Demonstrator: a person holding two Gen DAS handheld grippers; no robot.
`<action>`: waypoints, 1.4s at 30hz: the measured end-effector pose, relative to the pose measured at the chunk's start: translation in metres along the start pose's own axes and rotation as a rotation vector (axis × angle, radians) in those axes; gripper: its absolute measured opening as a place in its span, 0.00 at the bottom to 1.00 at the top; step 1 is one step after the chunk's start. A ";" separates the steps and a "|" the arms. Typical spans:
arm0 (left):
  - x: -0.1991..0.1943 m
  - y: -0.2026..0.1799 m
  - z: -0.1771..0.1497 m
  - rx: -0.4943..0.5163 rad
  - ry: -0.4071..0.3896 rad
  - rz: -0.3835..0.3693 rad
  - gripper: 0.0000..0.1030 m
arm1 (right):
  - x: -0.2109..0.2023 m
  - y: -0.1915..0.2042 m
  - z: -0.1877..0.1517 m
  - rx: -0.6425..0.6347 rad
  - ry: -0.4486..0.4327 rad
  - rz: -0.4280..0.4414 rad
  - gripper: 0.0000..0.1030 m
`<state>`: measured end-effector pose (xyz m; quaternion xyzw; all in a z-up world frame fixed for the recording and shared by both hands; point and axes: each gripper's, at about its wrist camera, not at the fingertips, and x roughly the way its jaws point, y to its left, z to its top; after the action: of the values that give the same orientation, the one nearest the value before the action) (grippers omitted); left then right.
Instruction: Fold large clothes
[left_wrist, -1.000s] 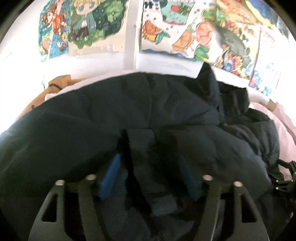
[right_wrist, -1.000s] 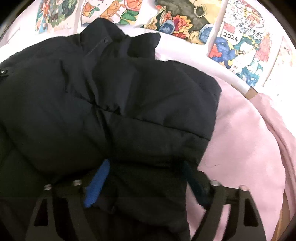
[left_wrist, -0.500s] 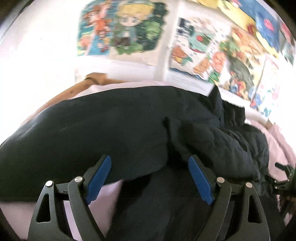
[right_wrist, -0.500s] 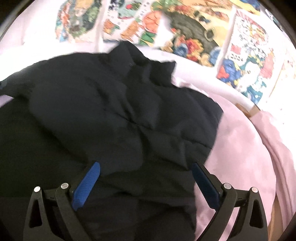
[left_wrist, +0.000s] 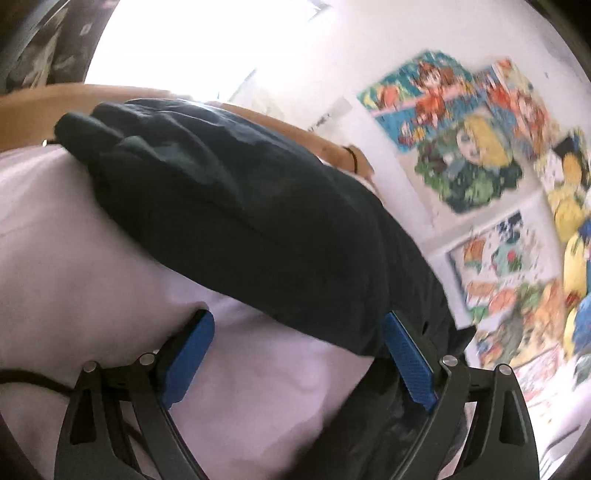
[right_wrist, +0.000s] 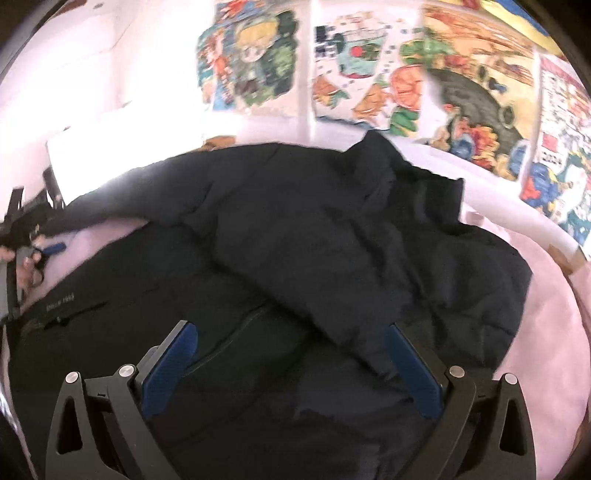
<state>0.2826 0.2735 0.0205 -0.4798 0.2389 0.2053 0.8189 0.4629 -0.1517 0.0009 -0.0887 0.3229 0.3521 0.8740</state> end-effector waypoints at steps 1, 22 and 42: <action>-0.001 0.001 0.002 -0.030 -0.009 -0.005 0.87 | 0.003 0.003 -0.001 -0.012 0.009 -0.003 1.00; -0.034 -0.028 0.036 0.091 -0.322 -0.052 0.05 | 0.077 0.009 0.044 -0.040 0.046 -0.090 1.00; -0.072 -0.245 -0.010 0.707 -0.309 -0.404 0.04 | 0.179 0.032 0.091 0.026 0.067 -0.022 1.00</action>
<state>0.3621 0.1454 0.2271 -0.1705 0.0705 0.0157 0.9827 0.5844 0.0069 -0.0387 -0.0926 0.3558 0.3349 0.8676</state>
